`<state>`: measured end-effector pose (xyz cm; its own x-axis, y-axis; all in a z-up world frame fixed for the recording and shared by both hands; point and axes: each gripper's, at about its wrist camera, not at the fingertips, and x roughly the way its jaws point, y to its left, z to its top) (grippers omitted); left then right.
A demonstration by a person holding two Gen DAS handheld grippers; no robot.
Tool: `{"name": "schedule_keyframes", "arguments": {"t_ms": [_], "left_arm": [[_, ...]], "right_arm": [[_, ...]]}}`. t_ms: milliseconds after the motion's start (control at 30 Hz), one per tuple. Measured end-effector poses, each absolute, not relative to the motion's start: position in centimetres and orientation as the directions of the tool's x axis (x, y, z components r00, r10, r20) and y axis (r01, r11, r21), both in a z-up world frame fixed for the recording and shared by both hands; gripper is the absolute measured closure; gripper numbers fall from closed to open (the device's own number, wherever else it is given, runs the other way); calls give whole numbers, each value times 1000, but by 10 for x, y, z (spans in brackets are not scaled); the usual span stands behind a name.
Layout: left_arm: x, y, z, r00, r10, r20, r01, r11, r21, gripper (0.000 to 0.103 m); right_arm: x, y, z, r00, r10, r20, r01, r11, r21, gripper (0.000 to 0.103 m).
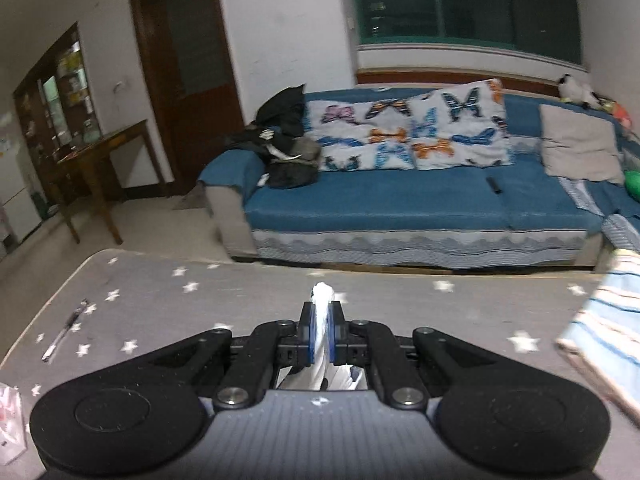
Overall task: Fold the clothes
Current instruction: 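Lift the held leg with the right gripper and lay it over the other leg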
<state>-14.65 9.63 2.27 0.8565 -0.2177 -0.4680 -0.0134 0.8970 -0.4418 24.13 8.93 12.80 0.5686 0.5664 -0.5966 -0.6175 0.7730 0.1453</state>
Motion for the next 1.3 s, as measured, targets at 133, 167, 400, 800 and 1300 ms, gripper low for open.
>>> {"name": "schedule_keyframes", "arguments": {"t_ms": [133, 167, 400, 800, 1300], "left_arm": [[-160, 110, 16, 860, -188, -474, -63, 883, -465, 98], [-162, 112, 14, 860, -182, -476, -74, 879, -471, 98], [-173, 125, 4, 852, -159, -499, -138, 851, -507, 98], [-170, 130, -4, 832, -140, -537, -183, 844, -504, 93], [-168, 122, -10, 808, -72, -585, -274, 833, -481, 65]], "right_arm": [[226, 145, 116, 537, 583, -610, -662, 739, 123, 98], [222, 158, 112, 529, 585, -615, -673, 730, 115, 98], [200, 226, 83, 464, 592, -659, -725, 681, 102, 97], [176, 218, 84, 356, 629, -690, -803, 585, 119, 88], [92, 124, 96, 215, 604, -767, -946, 323, -12, 65]]}}
